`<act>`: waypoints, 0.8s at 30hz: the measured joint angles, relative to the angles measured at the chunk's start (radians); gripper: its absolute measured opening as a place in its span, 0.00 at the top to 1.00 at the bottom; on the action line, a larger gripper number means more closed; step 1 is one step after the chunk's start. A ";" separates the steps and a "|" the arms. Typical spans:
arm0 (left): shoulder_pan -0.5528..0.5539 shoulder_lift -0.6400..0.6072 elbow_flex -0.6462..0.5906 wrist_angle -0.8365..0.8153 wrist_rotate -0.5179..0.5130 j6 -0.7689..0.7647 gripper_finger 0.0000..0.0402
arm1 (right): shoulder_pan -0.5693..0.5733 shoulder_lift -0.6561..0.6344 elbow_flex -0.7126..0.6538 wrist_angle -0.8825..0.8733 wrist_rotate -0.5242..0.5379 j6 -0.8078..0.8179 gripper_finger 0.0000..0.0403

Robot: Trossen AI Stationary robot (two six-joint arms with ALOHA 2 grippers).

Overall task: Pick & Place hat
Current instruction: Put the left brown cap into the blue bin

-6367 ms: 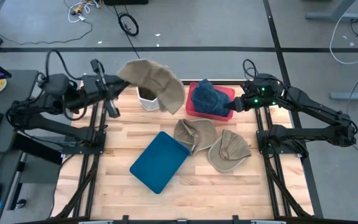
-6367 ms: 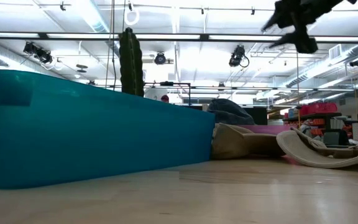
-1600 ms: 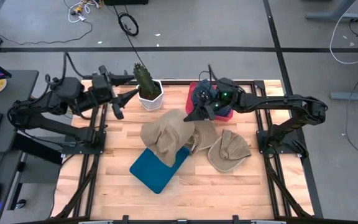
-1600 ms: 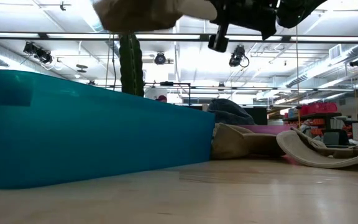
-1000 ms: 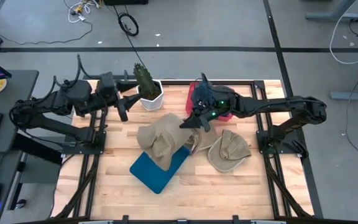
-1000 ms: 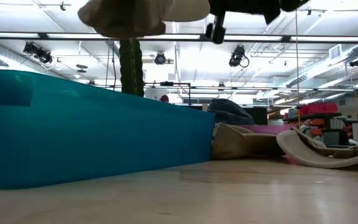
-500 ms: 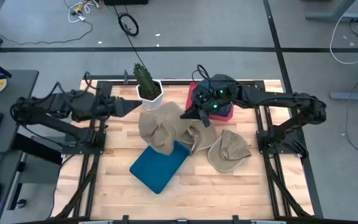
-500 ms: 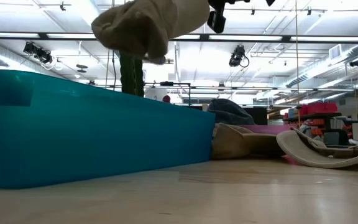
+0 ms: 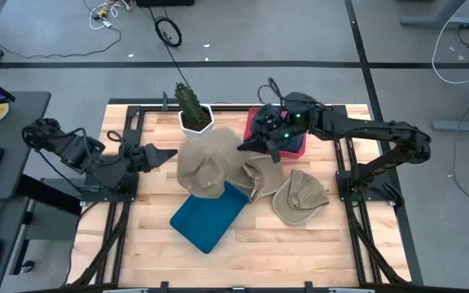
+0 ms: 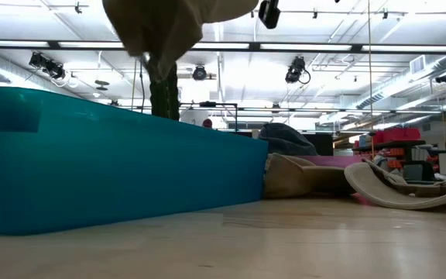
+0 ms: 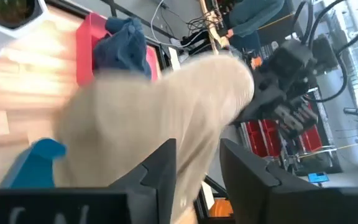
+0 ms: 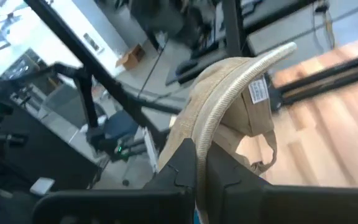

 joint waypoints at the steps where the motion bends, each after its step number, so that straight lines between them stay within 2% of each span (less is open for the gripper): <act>1: -0.014 0.004 0.000 0.000 -0.010 -0.013 0.70 | -0.009 -0.009 0.000 -0.003 0.001 0.000 0.99; 7: -0.067 0.006 0.000 0.000 -0.088 0.019 0.73 | -0.075 -0.066 0.000 0.015 0.035 0.029 0.99; 13: -0.072 0.010 0.000 0.012 -0.142 0.079 0.71 | -0.108 -0.092 0.000 0.103 -0.011 0.093 0.99; 17: -0.070 0.011 0.000 0.065 -0.156 0.161 0.64 | -0.108 -0.092 0.000 0.169 -0.041 0.139 0.99; 24: -0.070 0.011 0.000 0.122 -0.159 0.309 0.44 | -0.112 -0.091 0.000 0.188 -0.051 0.166 0.99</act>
